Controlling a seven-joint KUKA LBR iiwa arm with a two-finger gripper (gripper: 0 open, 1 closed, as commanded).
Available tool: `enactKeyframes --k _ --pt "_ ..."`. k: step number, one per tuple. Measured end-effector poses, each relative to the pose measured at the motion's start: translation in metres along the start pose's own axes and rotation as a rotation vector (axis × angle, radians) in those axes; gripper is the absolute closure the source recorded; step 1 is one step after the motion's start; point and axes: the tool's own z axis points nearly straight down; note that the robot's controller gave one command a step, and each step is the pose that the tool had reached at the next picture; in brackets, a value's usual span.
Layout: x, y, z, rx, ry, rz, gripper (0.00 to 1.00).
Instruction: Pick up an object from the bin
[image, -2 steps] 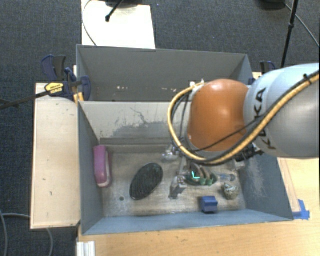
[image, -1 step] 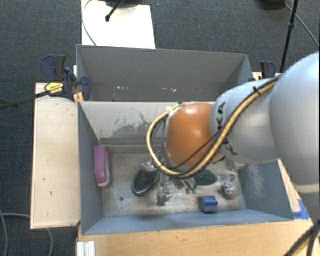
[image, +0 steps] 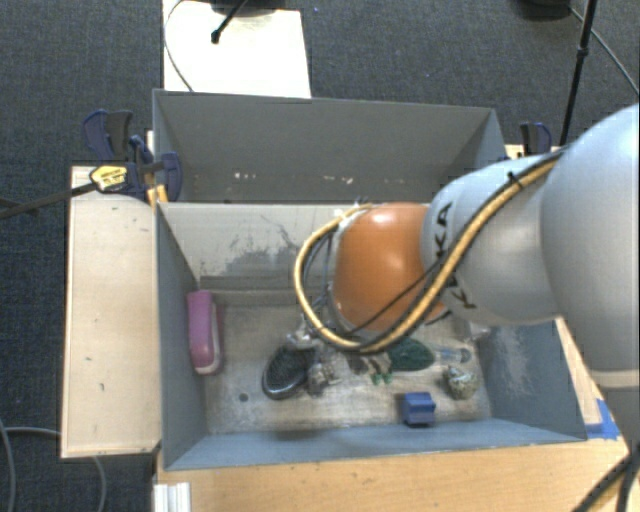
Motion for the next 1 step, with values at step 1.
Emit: enactKeyframes --k 1 --pt "-0.0001 0.004 -0.1065 0.003 0.02 -0.007 1.0"
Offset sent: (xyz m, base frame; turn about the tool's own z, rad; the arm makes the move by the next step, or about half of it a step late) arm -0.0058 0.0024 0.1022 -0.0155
